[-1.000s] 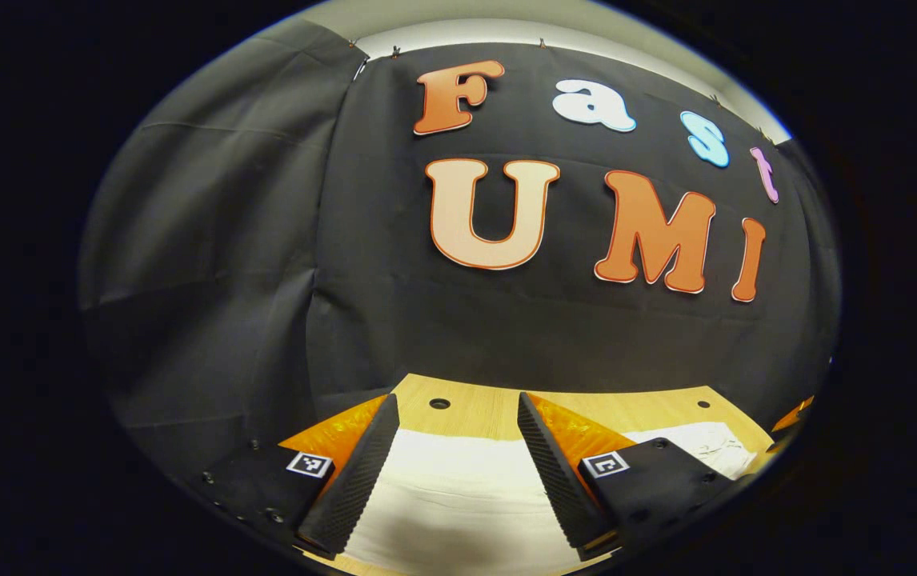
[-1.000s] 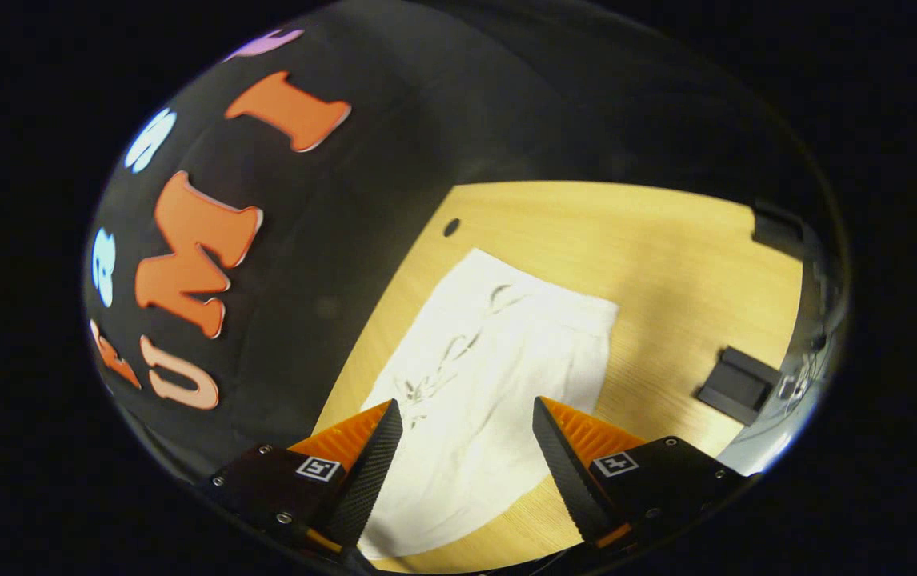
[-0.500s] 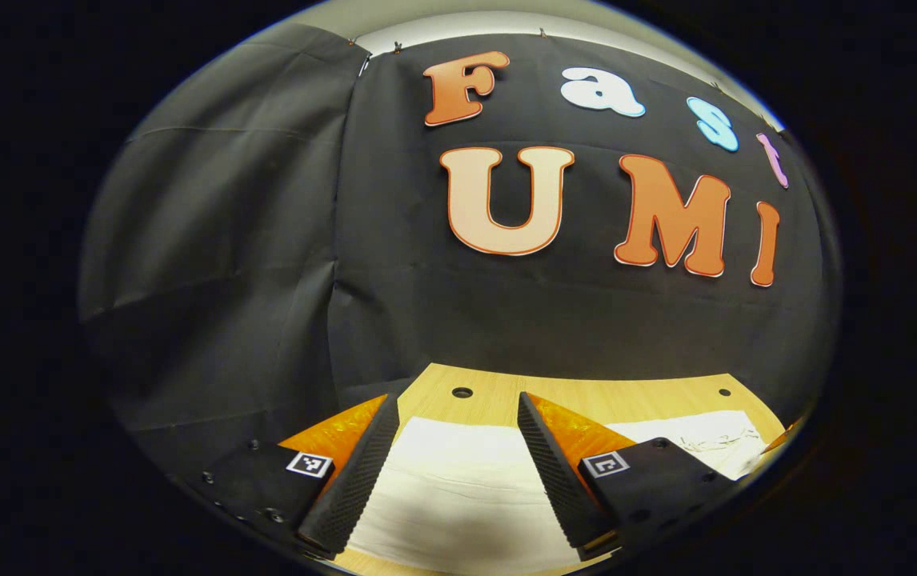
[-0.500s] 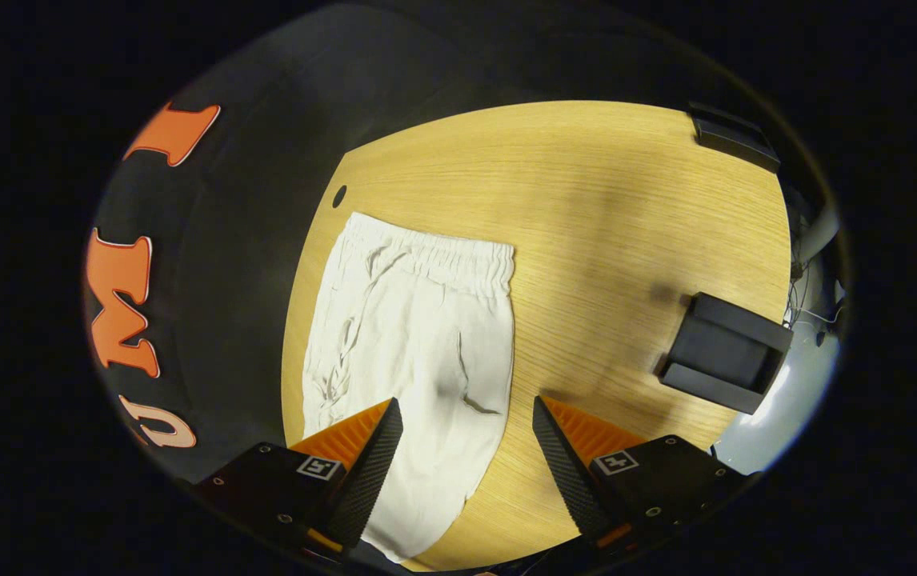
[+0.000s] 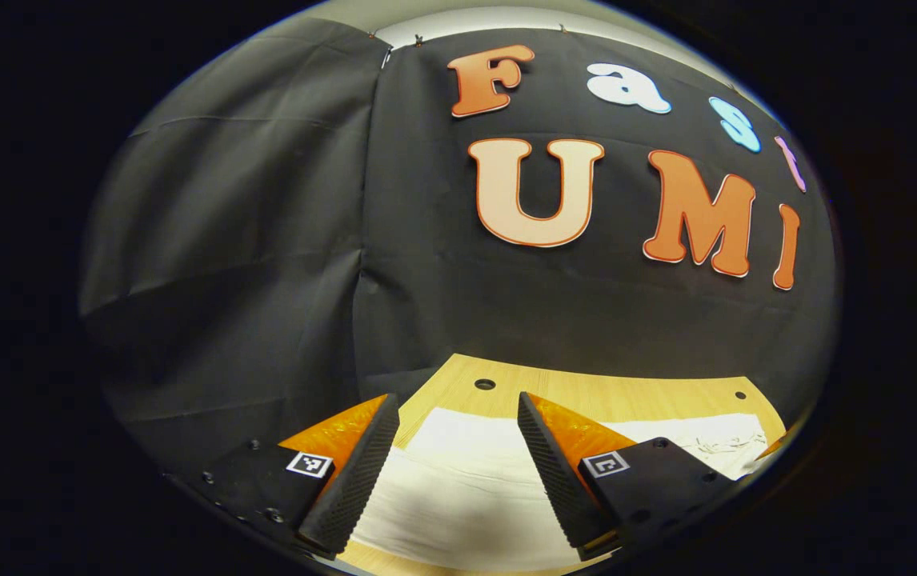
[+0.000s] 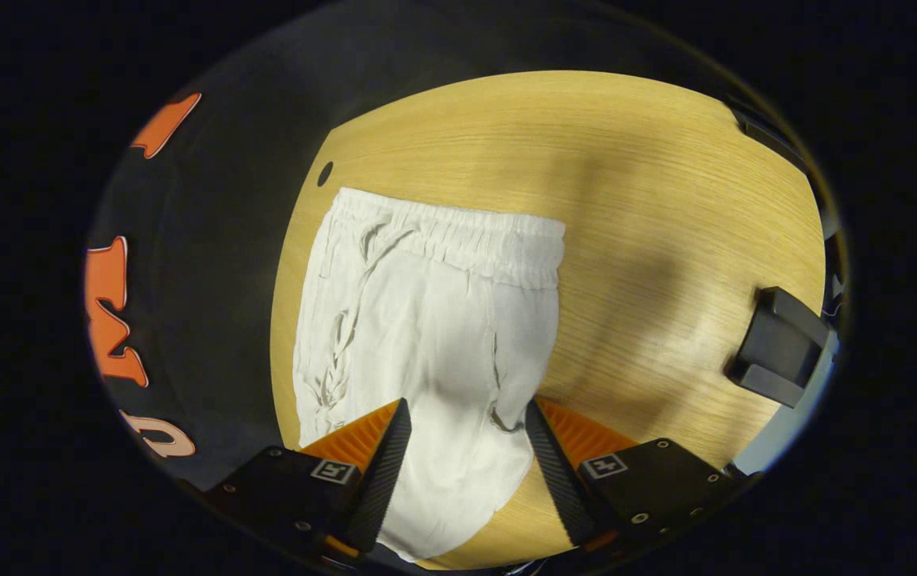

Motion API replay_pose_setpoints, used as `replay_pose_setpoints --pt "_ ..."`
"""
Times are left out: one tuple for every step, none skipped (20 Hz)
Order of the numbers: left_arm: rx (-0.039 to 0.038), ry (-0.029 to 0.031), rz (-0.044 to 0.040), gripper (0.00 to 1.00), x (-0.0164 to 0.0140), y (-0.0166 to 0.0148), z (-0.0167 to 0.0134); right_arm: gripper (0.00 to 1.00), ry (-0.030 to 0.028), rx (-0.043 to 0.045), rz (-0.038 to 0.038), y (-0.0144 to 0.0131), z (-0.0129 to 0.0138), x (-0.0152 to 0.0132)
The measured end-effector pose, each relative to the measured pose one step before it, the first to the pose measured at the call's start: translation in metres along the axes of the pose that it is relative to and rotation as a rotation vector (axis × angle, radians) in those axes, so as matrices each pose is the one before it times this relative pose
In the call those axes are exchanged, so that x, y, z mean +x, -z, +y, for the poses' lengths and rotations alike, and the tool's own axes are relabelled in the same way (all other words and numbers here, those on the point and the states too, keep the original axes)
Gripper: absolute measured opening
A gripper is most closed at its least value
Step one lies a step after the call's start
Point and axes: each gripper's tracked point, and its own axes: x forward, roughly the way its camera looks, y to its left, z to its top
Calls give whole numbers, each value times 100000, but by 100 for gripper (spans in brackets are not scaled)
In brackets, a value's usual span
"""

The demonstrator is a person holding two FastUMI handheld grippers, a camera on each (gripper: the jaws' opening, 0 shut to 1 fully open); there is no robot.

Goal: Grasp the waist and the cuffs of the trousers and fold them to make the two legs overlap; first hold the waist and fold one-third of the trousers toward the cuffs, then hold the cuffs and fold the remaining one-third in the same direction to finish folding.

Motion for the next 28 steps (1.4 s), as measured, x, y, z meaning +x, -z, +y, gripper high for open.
replay_pose_setpoints --pt "-781 -768 585 98 114 32 188 69 512 -90 1154 35 22 223" --pt "-878 -826 919 98 210 320 249 50 1308 635 -283 -187 -218 367" --pt "-1041 -921 1115 98 212 455 285 31 1529 205 106 -15 -381 196" --pt "-1593 -793 1546 98 215 356 261 28 854 435 590 -10 -203 174" --pt "-2338 -725 1906 98 283 645 345 10 405 525 335 77 -34 -4" --pt "-2958 -638 2465 98 221 610 262 5 87 -241 595 29 51 20" --pt "-3452 -731 2770 98 132 963 439 2 109 -961 164 -63 -51 -9" --pt "-4214 -109 3574 98 83 1083 319 2 214 -676 265 94 1 60" --pt "-6158 571 4099 98 -397 1533 671 2 301 161 217 -14 -22 2" --pt "-7658 1066 4325 98 -220 1356 443 2 378 676 549 36 78 32" --pt "-8310 -196 4199 100 -123 1691 740 2 302 423 626 -36 20 26" --pt "-8350 -2008 4044 99 426 1436 1014 2 227 -469 583 20 14 -28" --pt "-7849 -4717 4666 100 968 1577 1716 2 119 -1159 402 -50 46 -40" --pt "-7737 -3734 5955 100 740 1751 1475 2 33 -567 -79 -20 -52 81" --pt "-8599 -2926 5153 100 719 1279 1331 2 -140 287 313 12 -40 -66" --pt "-9093 -1401 4399 100 682 750 1176 2 -347 567 497 -16 73 4" --pt "-8340 -1469 3199 100 866 708 1497 2 -442 519 447 49 49 31" --pt "-7234 -1538 2925 97 751 238 1091 2 -383 520 304 -14 -23 22" --pt "-5699 -1542 2770 100 250 403 702 3 -213 396 310 15 36 -44" --pt "-4368 -1583 1924 100 626 171 625 2 -101 158 285 -32 15 -3" --pt "-3201 -1172 1496 100 146 555 -345 2 -39 157 198 -5 -67 38" --pt "-1520 -1479 849 100 193 96 233 2 33 291 89 0 32 38" --pt "-555 -1813 54 100 456 -284 751 2 118 309 137 -8 -3 -46" --pt "-1 -828 15 100 360 -149 131 2 -10 218 174 -36 0 10" --pt "211 -907 -36 100 483 -39 503 2 -78 107 123 128 44 -36" --pt "-312 85 23 100 407 -215 73 2 -61 244 205 -6 23 -30" --pt "-171 -58 88 100 378 159 -92 2 -69 334 50 33 52 32" --pt "-180 -206 174 100 182 44 -7 2 -95 347 -131 -4 -2 73"
